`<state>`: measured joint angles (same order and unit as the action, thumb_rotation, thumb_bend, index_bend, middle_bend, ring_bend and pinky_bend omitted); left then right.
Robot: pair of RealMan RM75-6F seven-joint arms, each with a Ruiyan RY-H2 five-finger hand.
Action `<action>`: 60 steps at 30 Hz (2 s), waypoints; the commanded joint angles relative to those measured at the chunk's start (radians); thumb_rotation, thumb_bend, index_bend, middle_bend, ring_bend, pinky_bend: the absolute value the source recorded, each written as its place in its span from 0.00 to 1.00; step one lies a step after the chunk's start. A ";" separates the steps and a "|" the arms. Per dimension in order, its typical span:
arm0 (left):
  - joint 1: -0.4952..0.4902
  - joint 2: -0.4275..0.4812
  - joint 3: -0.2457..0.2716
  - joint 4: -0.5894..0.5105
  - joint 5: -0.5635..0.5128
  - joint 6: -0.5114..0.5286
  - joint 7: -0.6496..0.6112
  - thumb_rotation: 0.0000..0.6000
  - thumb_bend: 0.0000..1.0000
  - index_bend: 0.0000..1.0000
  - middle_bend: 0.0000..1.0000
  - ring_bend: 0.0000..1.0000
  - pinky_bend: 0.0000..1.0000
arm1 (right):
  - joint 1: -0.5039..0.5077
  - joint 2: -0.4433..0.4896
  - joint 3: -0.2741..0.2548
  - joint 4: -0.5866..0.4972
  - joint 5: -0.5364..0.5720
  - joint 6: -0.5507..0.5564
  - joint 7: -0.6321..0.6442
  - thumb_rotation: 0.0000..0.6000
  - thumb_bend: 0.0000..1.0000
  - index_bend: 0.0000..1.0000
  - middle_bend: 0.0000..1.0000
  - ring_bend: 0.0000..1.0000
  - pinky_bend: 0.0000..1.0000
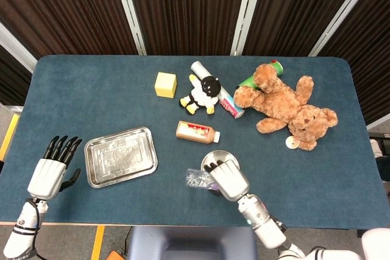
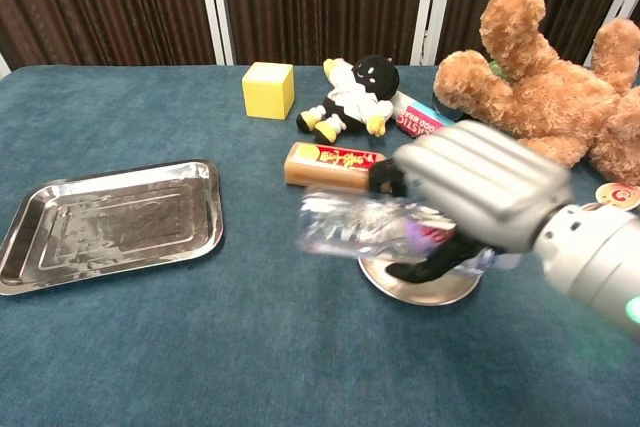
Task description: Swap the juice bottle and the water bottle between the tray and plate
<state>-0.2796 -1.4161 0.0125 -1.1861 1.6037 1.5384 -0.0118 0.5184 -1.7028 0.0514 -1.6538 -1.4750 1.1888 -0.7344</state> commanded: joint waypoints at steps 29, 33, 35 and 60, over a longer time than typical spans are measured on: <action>0.019 0.031 -0.029 -0.036 -0.011 -0.025 -0.006 1.00 0.38 0.00 0.07 0.00 0.03 | 0.129 -0.260 0.043 0.257 0.013 -0.135 -0.040 1.00 0.31 0.06 0.32 0.29 0.50; 0.023 0.033 -0.031 -0.040 -0.005 -0.015 -0.002 1.00 0.38 0.00 0.07 0.00 0.03 | 0.121 -0.222 0.066 0.215 0.022 -0.111 -0.015 1.00 0.31 0.06 0.31 0.29 0.50; 0.024 0.034 -0.033 -0.042 -0.005 -0.014 -0.002 1.00 0.38 0.00 0.07 0.00 0.03 | 0.120 -0.199 0.093 0.200 0.027 -0.091 -0.001 1.00 0.31 0.06 0.30 0.28 0.49; 0.013 0.027 -0.057 -0.016 -0.042 -0.070 0.003 1.00 0.38 0.00 0.07 0.00 0.03 | 0.499 -0.415 0.455 0.697 0.610 -0.324 -0.152 1.00 0.30 0.00 0.14 0.02 0.14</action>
<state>-0.2661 -1.3896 -0.0437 -1.2026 1.5618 1.4689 -0.0081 0.9693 -2.0740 0.4818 -1.0218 -0.9202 0.8981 -0.8900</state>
